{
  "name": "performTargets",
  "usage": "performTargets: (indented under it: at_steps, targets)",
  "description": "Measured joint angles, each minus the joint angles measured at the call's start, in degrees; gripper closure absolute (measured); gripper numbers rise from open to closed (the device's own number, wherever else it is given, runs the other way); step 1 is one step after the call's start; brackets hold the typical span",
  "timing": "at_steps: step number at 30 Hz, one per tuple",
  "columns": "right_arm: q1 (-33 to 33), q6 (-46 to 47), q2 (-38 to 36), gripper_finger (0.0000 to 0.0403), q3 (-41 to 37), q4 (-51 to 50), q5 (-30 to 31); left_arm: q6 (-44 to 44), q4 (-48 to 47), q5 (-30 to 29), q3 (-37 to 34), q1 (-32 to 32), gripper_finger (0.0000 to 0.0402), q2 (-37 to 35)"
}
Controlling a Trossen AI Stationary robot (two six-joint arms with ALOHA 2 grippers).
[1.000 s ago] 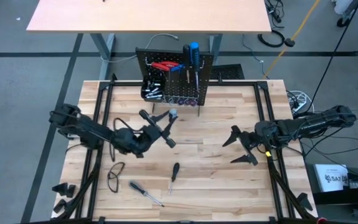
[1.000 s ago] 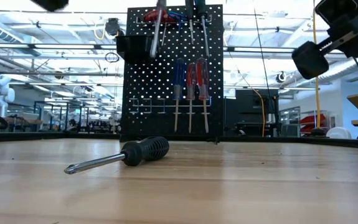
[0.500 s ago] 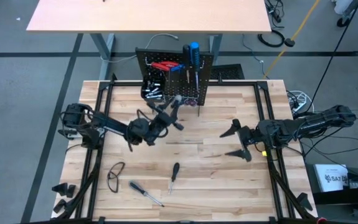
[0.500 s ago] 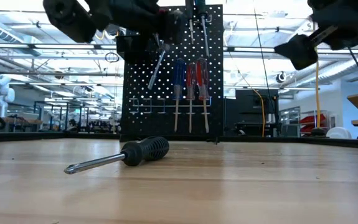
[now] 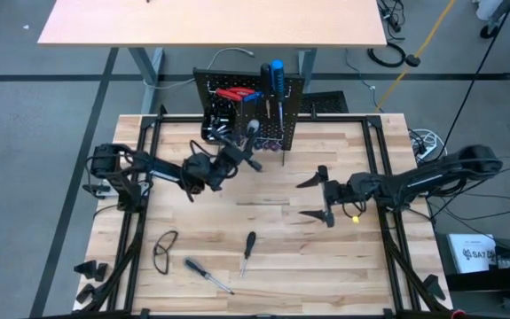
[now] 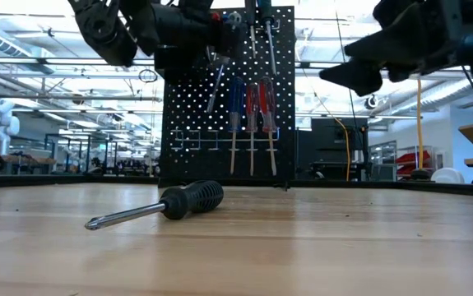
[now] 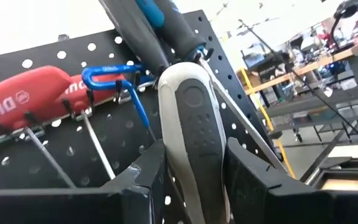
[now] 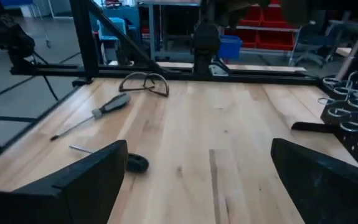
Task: Hang tools onto peg board
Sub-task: Hang the gray screwdriver on the pegboard
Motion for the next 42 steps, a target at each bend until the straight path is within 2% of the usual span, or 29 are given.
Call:
performTargets:
  at_steps: [5, 11, 16, 23, 32, 42]
  targets:
    - [-1.2, -0.5, 6.0, 0.0014, 0.0, 5.2, 0.1, 0.0, 0.8, 4.3, 0.0, 1.6, 0.0276, 0.8]
    - [-2.7, 0.0, 9.1, 0.0014, 0.5, 6.6, 0.0, 0.7, 5.2, 6.4, 0.1, 2.8, 0.0276, 3.9]
    - [-2.9, 0.1, 10.6, 0.0014, 0.6, 7.4, -1.4, 1.5, 6.9, 6.9, 0.2, 3.9, 0.0276, 6.5]
    - [-2.6, -1.8, 15.3, 0.0014, 2.3, 7.3, -9.7, 4.7, 7.5, 5.9, 0.1, 3.6, 0.0276, 7.9]
    - [-2.3, -2.3, 22.5, 0.0014, 6.5, 7.2, -9.8, 5.0, 8.7, 5.3, 0.1, 2.4, 0.0276, 8.0]
    - [-2.4, -4.0, 26.6, 0.0014, 7.4, 7.3, -9.4, 12.1, 8.2, 5.8, 0.0, 3.0, 0.0276, 8.0]
